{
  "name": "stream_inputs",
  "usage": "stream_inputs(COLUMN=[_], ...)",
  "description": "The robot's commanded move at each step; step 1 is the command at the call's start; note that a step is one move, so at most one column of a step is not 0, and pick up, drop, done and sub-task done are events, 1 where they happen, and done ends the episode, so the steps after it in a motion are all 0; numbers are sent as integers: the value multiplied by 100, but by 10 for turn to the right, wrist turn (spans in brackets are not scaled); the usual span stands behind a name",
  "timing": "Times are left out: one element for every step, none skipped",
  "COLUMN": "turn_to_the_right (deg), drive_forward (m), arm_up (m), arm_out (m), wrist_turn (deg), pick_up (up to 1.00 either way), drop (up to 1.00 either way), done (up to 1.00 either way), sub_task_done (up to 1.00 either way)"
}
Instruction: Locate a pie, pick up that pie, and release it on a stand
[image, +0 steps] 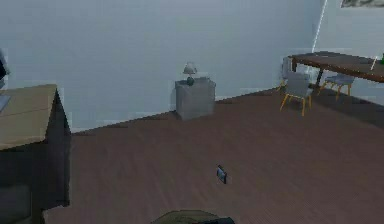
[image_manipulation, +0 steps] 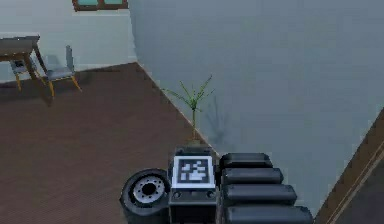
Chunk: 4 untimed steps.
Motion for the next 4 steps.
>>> stream_inputs(turn_to_the_right=[450,150,0,-450], drive_forward=[0,0,35,0], arm_up=[0,0,0,0], arm_out=[0,0,0,0], wrist_turn=[0,0,0,0], pick_up=[0,0,0,0], drop=[0,0,0,0], done=[0,0,0,0], sub_task_done=[0,0,0,0])
